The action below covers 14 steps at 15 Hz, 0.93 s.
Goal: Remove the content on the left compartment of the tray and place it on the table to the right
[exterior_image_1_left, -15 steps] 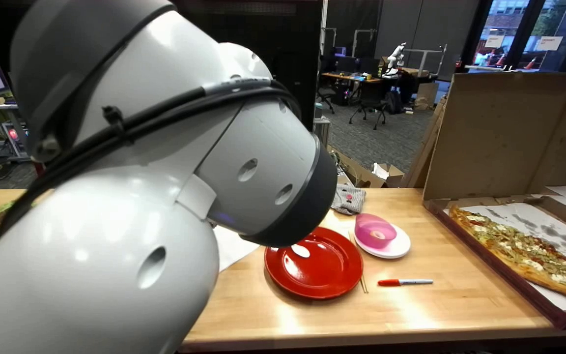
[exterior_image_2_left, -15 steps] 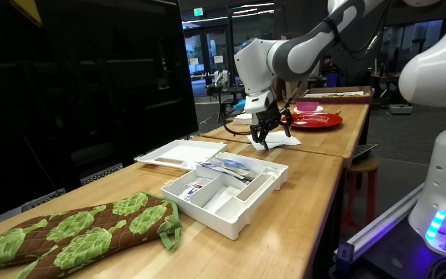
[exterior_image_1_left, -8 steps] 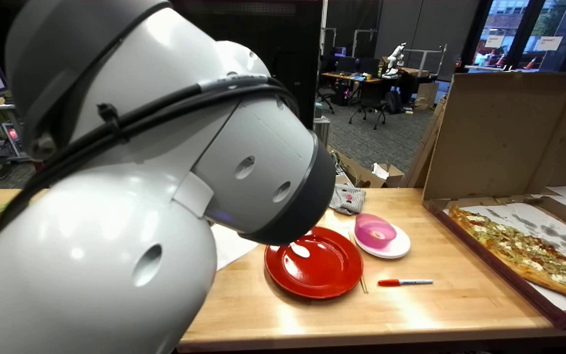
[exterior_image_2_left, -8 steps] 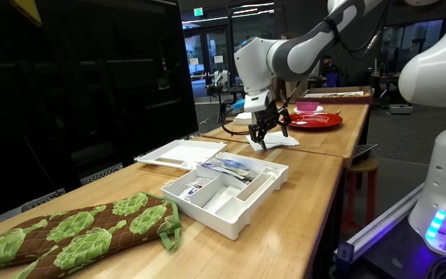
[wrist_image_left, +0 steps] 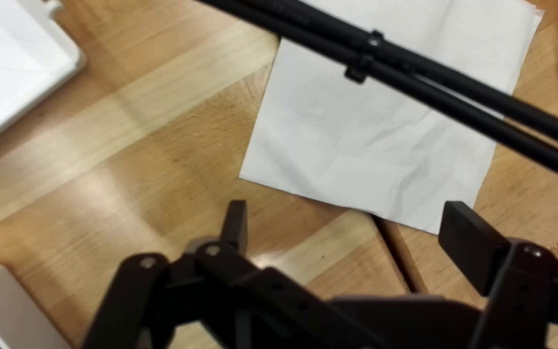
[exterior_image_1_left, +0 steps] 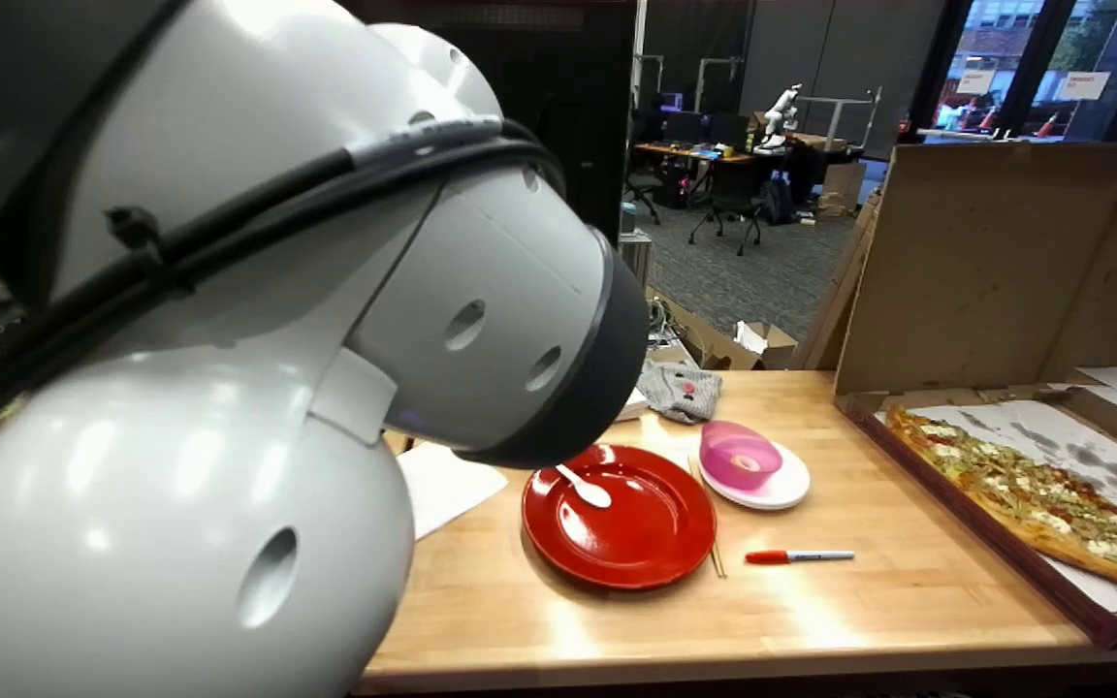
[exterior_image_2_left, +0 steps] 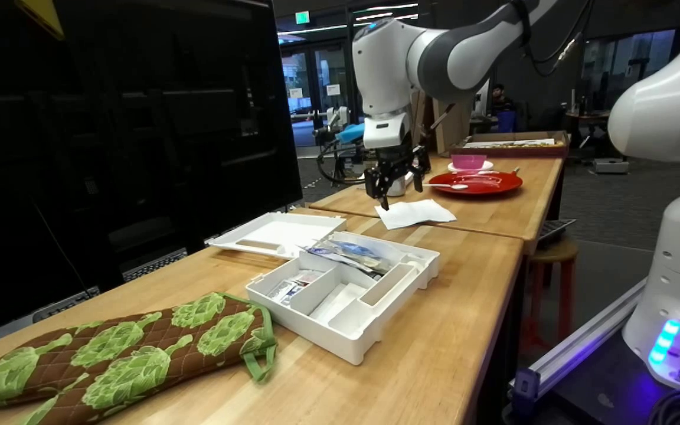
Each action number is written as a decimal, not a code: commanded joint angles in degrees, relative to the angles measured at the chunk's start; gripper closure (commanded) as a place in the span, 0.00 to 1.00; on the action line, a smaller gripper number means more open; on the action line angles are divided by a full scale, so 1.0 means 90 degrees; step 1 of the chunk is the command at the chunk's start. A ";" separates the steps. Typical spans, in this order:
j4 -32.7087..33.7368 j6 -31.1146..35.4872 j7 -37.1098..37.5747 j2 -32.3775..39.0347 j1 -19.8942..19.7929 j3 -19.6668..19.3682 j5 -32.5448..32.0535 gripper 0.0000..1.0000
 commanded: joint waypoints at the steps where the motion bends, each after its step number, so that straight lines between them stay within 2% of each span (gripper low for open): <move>1: -0.0095 -0.0017 -0.0100 0.0066 -0.0001 0.0279 -0.0329 0.00; 5: -0.0052 0.0174 -0.0283 0.0126 0.0306 0.0045 -0.0724 0.00; 11: -0.0026 0.0030 -0.0185 0.0116 0.0327 0.0011 -0.0595 0.00; 14: -0.0091 0.0272 -0.0176 0.0251 0.0131 0.0247 -0.0834 0.00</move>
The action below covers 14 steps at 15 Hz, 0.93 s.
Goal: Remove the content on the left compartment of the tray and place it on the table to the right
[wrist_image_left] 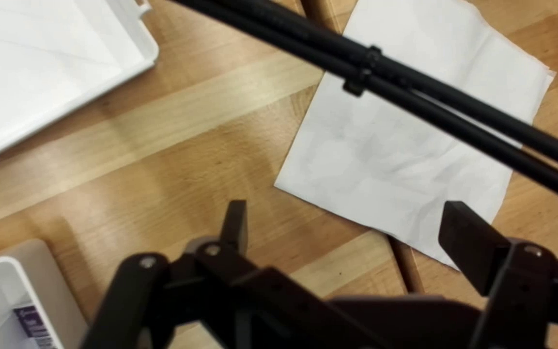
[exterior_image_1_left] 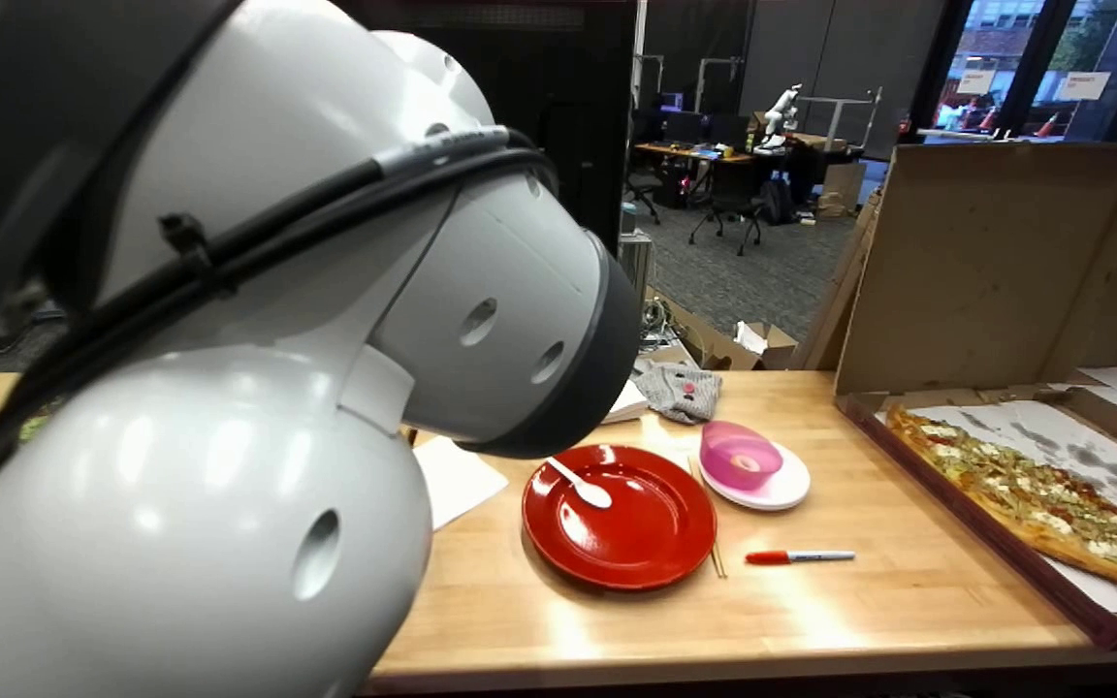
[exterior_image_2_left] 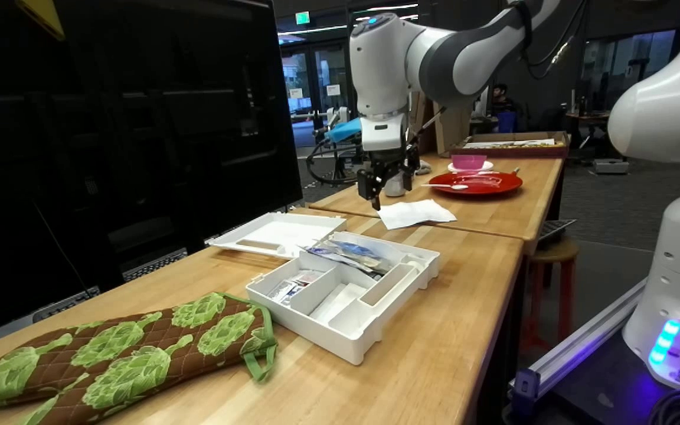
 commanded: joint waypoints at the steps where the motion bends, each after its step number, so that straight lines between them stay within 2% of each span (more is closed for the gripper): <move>1: -0.0066 0.0301 0.0212 0.0142 -0.0162 0.0258 -0.0409 0.00; 4: -0.0093 0.0637 0.0917 0.0102 -0.0198 0.0437 -0.0992 0.00; 8: -0.0107 0.0830 0.2372 0.0074 -0.0171 0.0679 -0.1664 0.00; 12: -0.0150 0.0626 0.3661 -0.0105 0.0156 0.0708 -0.2212 0.00; 14: -0.0178 0.0418 0.3776 -0.0221 0.0474 0.0540 -0.2242 0.00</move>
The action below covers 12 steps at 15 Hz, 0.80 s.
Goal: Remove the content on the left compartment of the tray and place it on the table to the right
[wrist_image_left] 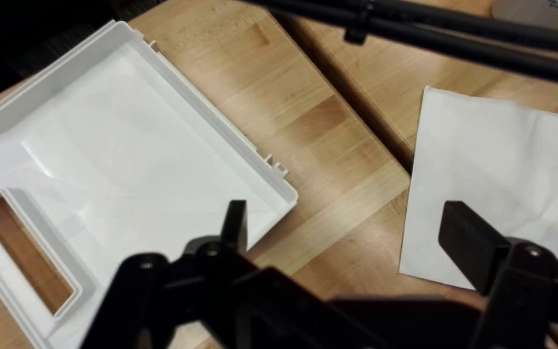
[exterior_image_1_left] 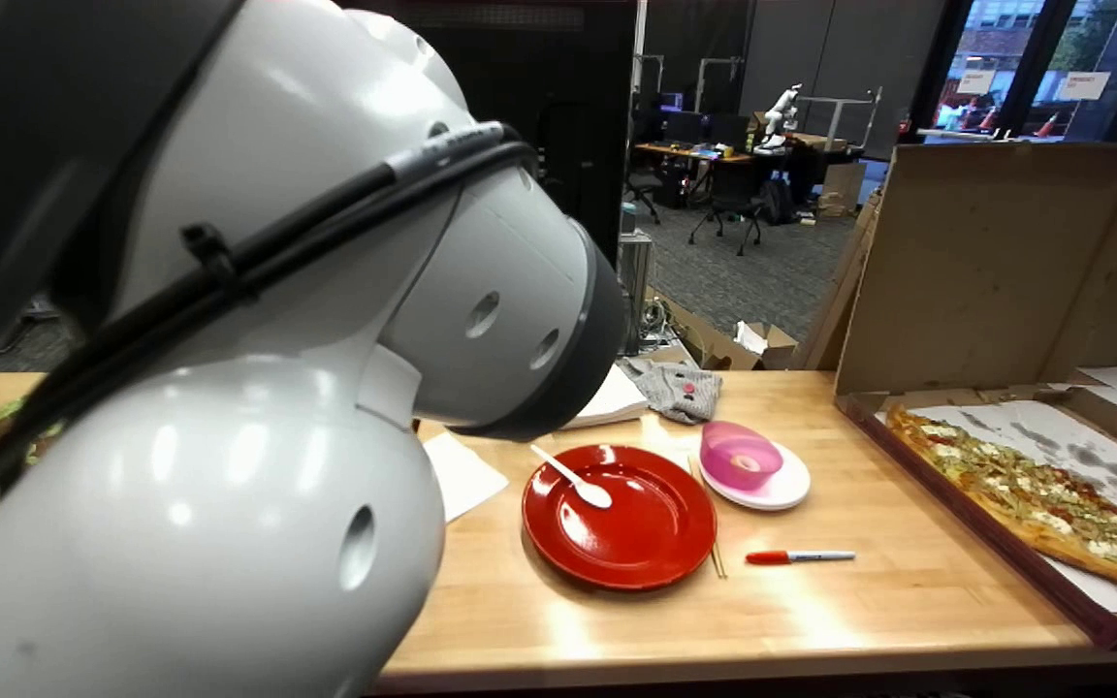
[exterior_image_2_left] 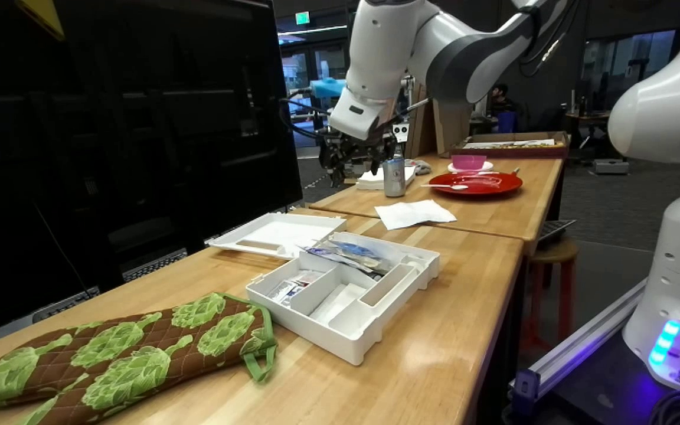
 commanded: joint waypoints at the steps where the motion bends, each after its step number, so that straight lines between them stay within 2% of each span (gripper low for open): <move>1: -0.0020 -0.0149 0.0133 0.0036 0.0168 -0.0066 -0.0074 0.00; 4: -0.0049 -0.0278 0.0284 -0.0064 0.0376 -0.0129 -0.0073 0.00; 8: -0.0042 -0.0282 0.0299 -0.0100 0.0382 -0.0147 -0.0073 0.00; 10: -0.0063 -0.0395 -0.0012 0.0019 0.0460 -0.0329 0.0426 0.00; 12: -0.0182 0.0006 -0.0261 0.0415 0.0493 -0.0552 0.0728 0.00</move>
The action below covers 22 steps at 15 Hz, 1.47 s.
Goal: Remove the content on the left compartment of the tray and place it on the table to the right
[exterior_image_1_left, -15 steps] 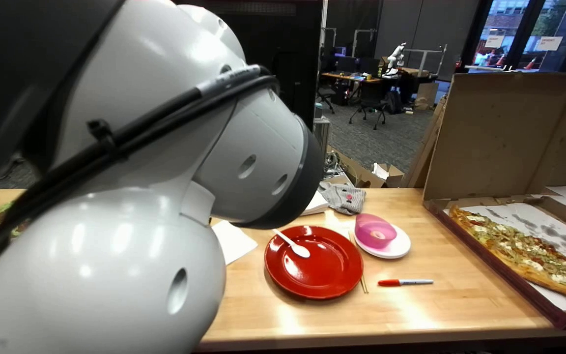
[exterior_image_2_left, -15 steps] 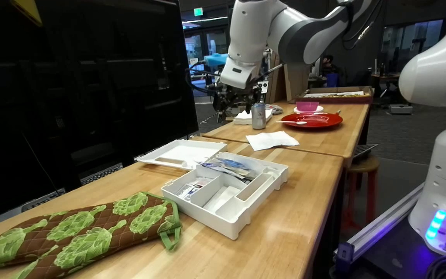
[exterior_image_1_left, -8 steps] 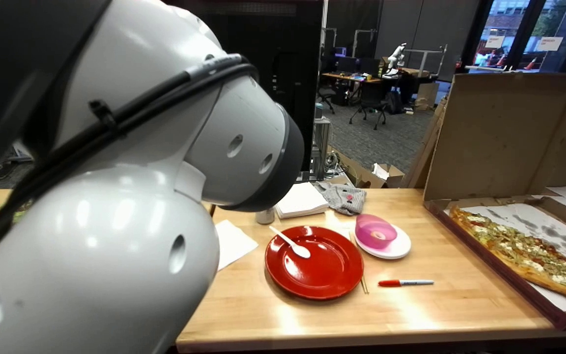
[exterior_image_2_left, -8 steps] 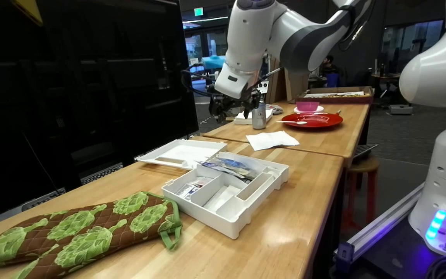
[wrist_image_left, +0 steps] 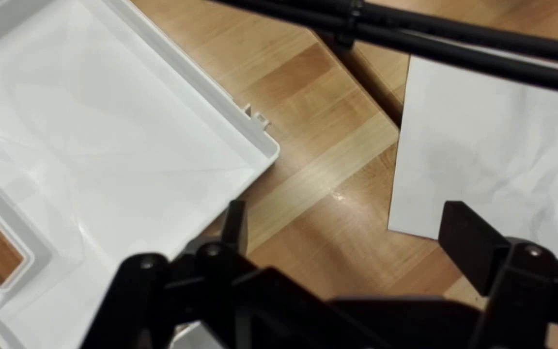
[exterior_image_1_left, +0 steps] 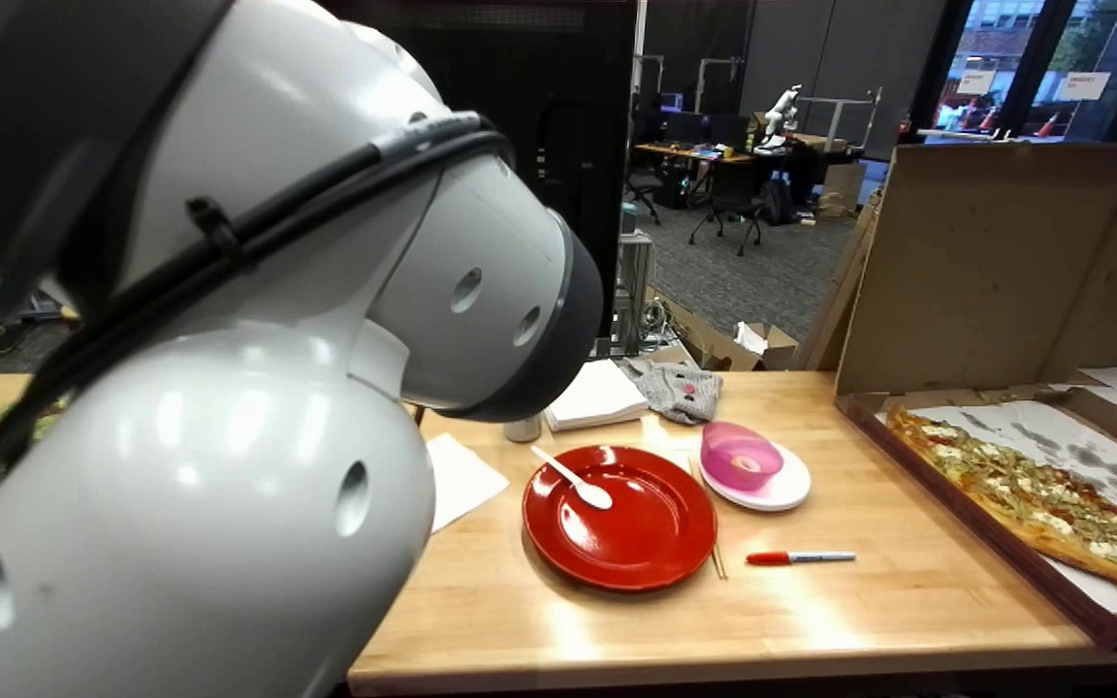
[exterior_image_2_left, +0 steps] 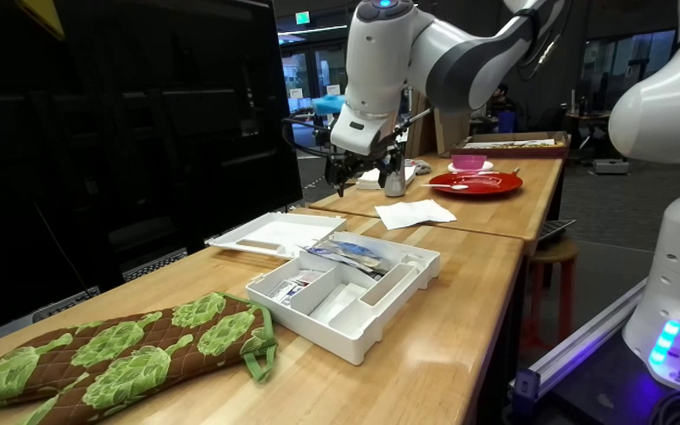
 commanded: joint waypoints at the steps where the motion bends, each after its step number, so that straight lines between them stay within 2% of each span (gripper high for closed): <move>1: -0.0174 0.0477 -0.0399 0.0604 0.0108 -0.0304 0.0407 0.00; 6: -0.0479 0.1754 -0.0755 0.1127 0.0109 -0.0537 0.0339 0.00; 11: -0.0505 0.2880 -0.1266 0.1352 0.0503 -0.0851 0.0483 0.00; 14: -0.0579 0.3003 -0.1594 0.1344 0.0776 -0.1056 0.0816 0.00; 19: -0.0832 0.2943 -0.1939 0.1269 0.0919 -0.1111 0.1187 0.00; 20: -0.0864 0.2930 -0.2020 0.1267 0.0905 -0.1083 0.1233 0.09; 21: -0.0879 0.2905 -0.2137 0.1268 0.0910 -0.1063 0.1284 0.26; 22: -0.0882 0.2903 -0.2221 0.1258 0.0921 -0.1047 0.1308 0.30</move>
